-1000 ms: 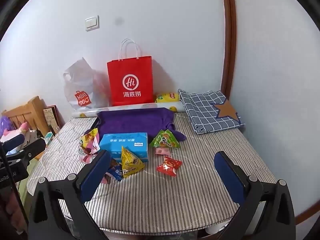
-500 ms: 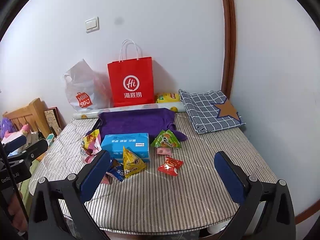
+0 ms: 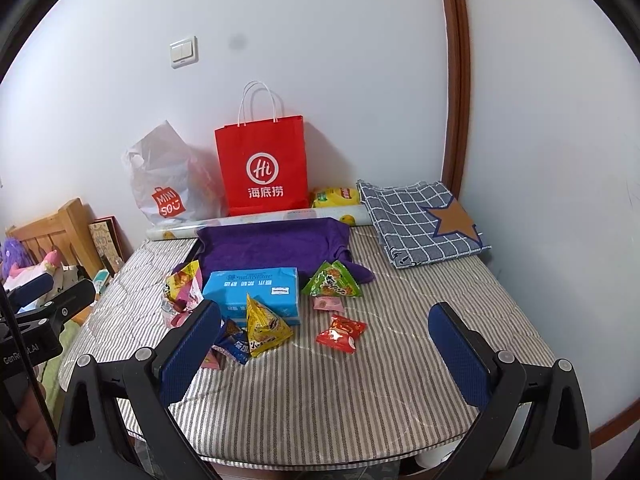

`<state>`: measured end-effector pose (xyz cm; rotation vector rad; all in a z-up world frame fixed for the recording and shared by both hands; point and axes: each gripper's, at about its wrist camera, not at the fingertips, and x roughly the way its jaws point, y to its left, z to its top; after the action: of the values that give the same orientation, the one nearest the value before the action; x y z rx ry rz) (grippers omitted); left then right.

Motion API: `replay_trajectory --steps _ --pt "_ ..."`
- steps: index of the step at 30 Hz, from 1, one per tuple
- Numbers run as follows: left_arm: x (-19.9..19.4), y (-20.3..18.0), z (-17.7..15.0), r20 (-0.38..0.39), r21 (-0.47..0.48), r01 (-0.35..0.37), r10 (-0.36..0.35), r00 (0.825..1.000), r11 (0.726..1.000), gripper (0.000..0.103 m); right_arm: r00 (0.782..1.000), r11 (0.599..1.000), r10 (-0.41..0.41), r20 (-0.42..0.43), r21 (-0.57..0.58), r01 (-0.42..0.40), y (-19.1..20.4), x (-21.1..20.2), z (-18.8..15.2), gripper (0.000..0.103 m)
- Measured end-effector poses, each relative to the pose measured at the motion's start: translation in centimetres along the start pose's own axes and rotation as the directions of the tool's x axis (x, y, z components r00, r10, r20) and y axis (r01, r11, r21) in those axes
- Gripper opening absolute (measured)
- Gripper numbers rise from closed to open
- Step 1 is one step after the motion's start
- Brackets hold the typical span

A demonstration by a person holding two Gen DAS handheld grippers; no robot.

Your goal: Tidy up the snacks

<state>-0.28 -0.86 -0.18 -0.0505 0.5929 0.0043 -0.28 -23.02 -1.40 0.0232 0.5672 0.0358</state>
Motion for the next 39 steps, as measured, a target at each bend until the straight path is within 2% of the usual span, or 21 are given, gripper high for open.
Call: replay_trajectory --steps 39 --pt "-0.27 0.83 0.1 0.011 -0.012 -0.001 0.001 1.0 1.0 0.103 1.0 1.0 0.012 0.002 -0.001 -0.012 0.48 0.22 0.06 0.102"
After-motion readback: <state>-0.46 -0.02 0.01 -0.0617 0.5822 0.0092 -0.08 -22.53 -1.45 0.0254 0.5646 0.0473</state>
